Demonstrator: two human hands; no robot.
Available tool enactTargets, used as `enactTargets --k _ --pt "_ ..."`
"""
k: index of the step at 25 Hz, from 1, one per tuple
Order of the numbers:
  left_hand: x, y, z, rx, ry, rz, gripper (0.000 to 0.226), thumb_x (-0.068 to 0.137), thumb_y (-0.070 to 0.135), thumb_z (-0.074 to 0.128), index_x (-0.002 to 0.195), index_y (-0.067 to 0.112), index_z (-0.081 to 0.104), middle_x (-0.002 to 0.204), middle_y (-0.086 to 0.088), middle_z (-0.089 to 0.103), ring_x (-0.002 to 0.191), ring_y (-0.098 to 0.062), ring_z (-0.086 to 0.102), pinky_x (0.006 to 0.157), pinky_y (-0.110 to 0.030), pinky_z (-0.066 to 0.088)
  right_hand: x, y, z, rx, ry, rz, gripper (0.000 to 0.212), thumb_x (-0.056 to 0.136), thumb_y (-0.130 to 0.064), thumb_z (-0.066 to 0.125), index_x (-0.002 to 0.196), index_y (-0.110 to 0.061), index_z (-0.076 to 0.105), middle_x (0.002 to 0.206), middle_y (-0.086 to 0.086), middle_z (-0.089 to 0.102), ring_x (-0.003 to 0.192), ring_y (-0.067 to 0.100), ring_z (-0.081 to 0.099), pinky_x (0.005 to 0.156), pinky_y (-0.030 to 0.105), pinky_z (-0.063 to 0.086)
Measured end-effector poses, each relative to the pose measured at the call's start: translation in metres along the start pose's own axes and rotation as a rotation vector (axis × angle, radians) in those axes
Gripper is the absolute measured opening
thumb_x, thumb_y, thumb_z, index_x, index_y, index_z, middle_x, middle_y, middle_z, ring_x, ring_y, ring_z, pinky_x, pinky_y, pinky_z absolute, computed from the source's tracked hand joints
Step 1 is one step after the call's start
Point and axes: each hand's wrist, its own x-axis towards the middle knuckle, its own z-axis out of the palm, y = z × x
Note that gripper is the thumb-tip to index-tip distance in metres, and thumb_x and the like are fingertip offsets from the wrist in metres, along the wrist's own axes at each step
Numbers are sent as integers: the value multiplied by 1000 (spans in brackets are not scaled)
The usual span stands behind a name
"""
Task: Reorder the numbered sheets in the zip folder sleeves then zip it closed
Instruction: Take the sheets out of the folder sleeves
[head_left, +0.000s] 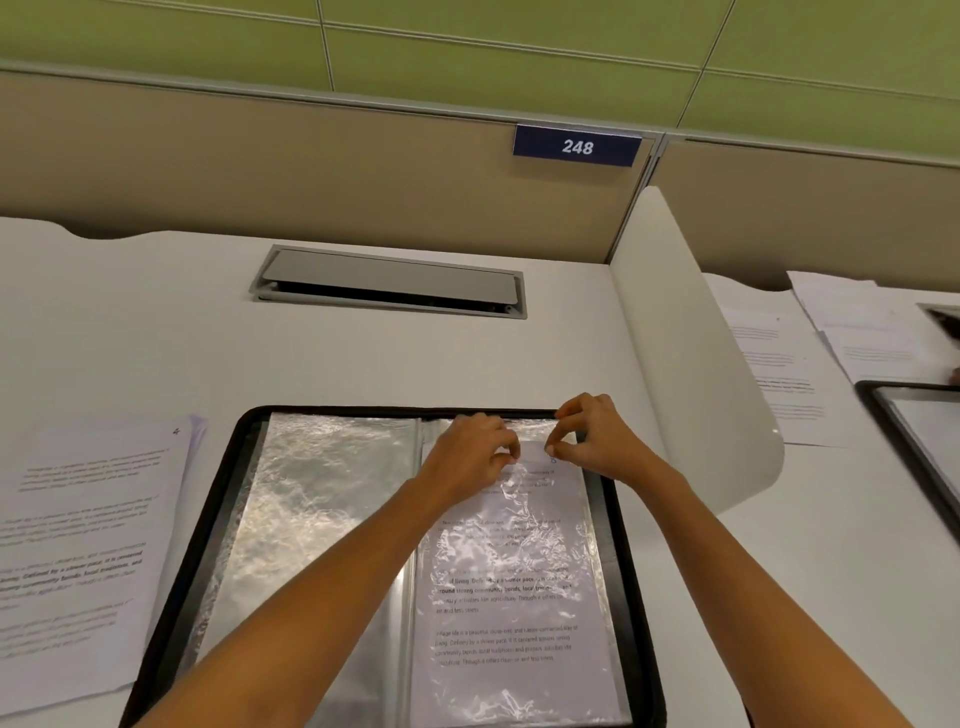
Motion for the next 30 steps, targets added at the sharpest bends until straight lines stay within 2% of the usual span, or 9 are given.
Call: enactTargets --k 4,6,9,12,14,20,23,27,30 --pt "-13 3 17 12 126 -62 12 87 28 68 96 25 76 90 4 65 89 -17 57 81 -32 45 19 -26 -2 -127 131 -91 18 90 -29 64 101 -20 75 106 -3 59 106 13 43 84 24 37" --pt "-16 6 21 36 170 -99 12 84 28 72 95 26 77 89 3 64 88 -18 57 79 -32 47 31 -40 4 -102 28 -152 18 93 -20 61 104 -16 75 105 0 67 101 14 54 83 22 41" --pt "-21 9 24 54 202 -115 13 79 26 78 92 27 77 84 3 64 84 -19 59 78 -35 47 44 -48 20 -235 -140 -51 20 92 -16 60 105 -17 74 106 2 72 93 18 65 84 28 53" --pt "-24 9 25 62 203 -103 15 77 26 79 92 29 77 83 5 64 82 -18 60 79 -36 48 49 -43 23 -519 -180 21 21 91 -24 62 109 -19 70 107 4 67 98 21 61 82 31 52" --pt "-25 7 26 70 204 -109 14 77 28 79 91 30 77 83 6 64 83 -17 59 80 -35 46 51 -40 25 -589 -232 16 25 87 -29 67 110 -19 68 108 4 65 105 22 56 83 31 47" --pt "-24 5 30 98 200 -102 14 79 30 77 92 33 76 84 8 65 85 -16 59 82 -36 46 56 -29 29 -494 -304 37 15 83 -27 69 97 -21 70 100 1 66 109 20 50 83 32 45" --pt "-24 5 32 109 209 -93 12 80 32 76 92 34 76 85 9 65 85 -16 59 82 -36 45 57 -27 26 -459 -335 19 13 86 -23 64 98 -18 68 88 -1 56 107 19 42 85 33 41" --pt "-22 1 34 102 230 -99 11 82 39 72 92 35 75 86 11 65 86 -14 58 84 -35 43 63 -27 26 -457 -385 -18 18 89 -20 53 102 -14 64 100 5 64 103 22 49 87 34 43" --pt "-21 -2 37 94 258 -99 11 85 37 68 94 34 75 88 10 64 87 -13 57 86 -35 42 74 -24 22 -431 -345 -16 19 91 -21 49 102 -13 62 103 5 65 103 24 50 87 33 40"
